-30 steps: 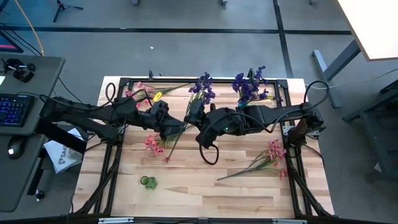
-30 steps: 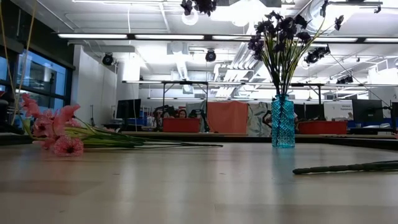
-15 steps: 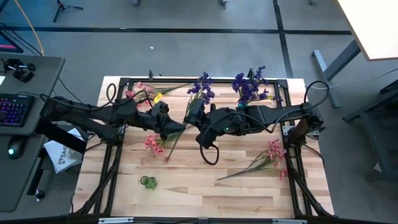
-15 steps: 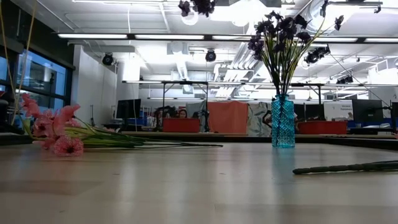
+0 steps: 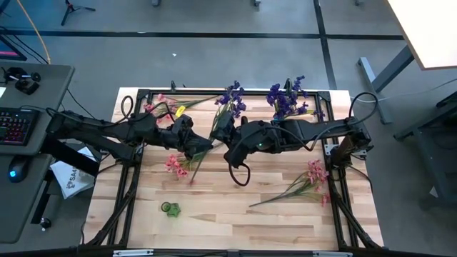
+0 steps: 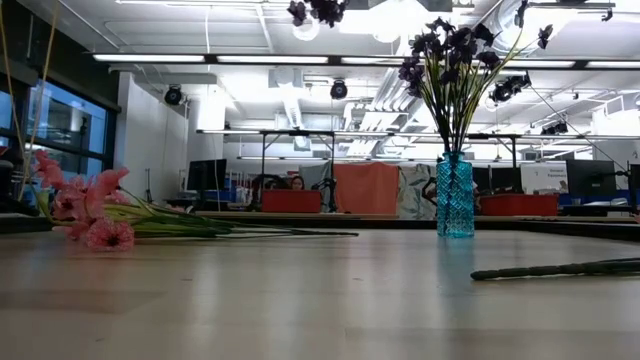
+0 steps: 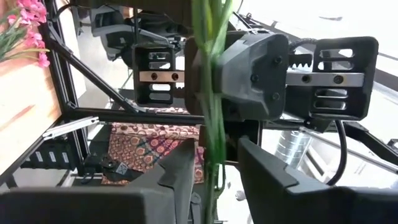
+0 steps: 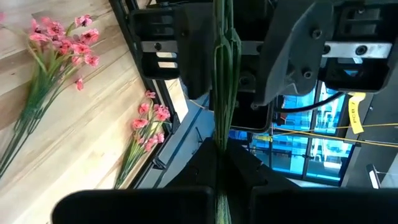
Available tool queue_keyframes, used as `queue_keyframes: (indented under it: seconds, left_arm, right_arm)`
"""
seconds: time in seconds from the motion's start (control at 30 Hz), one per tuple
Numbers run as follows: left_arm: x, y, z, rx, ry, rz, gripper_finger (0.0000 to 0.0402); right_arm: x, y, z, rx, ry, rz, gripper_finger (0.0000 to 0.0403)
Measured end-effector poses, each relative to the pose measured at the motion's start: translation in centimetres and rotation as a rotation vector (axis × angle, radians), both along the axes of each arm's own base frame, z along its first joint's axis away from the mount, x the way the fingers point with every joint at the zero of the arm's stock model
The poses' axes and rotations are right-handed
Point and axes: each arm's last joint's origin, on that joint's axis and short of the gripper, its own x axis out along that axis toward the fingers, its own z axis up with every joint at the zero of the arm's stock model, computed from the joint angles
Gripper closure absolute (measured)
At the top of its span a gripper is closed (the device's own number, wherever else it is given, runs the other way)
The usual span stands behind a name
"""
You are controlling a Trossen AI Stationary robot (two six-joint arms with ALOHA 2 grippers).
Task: Sort flowers into vase by color
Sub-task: Put the violet flowers into the blue vase
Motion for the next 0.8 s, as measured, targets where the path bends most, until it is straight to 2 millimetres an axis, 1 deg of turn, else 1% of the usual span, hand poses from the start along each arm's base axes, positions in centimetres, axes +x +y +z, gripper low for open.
queue_keyframes:
  seconds: [0.23,0.33,0.43,0.57,0.6,0.7,0.8]
  left_arm:
    - [0.26,-0.04,-0.26,-0.005,0.016,-0.004,0.0286]
    - [0.57,-0.11,-0.5,-0.002,0.025,-0.016,0.0292]
    - [0.85,-0.1,-0.69,0.007,0.027,-0.018,0.0317]
    - [0.86,0.1,-0.64,0.029,0.019,-0.014,0.0379]
    - [0.78,0.16,-0.54,0.04,0.011,-0.011,0.0388]
    - [0.69,0.45,-0.42,0.05,0.004,-0.006,0.0391]
    - [0.52,0.68,-0.34,0.078,0.001,-0.01,0.0396]
  right_arm:
    - [0.01,-0.07,0.0,0.001,0.0,0.0,0.04]
    - [0.02,-0.06,0.0,0.01,-0.003,-0.002,0.04]
    - [-0.01,-0.04,-0.08,0.026,0.001,-0.005,0.04]
    - [-0.01,0.07,-0.12,0.025,0.003,-0.002,0.04]
    - [-0.02,0.13,-0.11,0.026,0.002,-0.001,0.04]
    - [-0.02,0.28,-0.04,0.024,-0.007,-0.004,0.0395]
    - [0.03,0.44,0.17,0.043,-0.038,-0.019,0.0374]
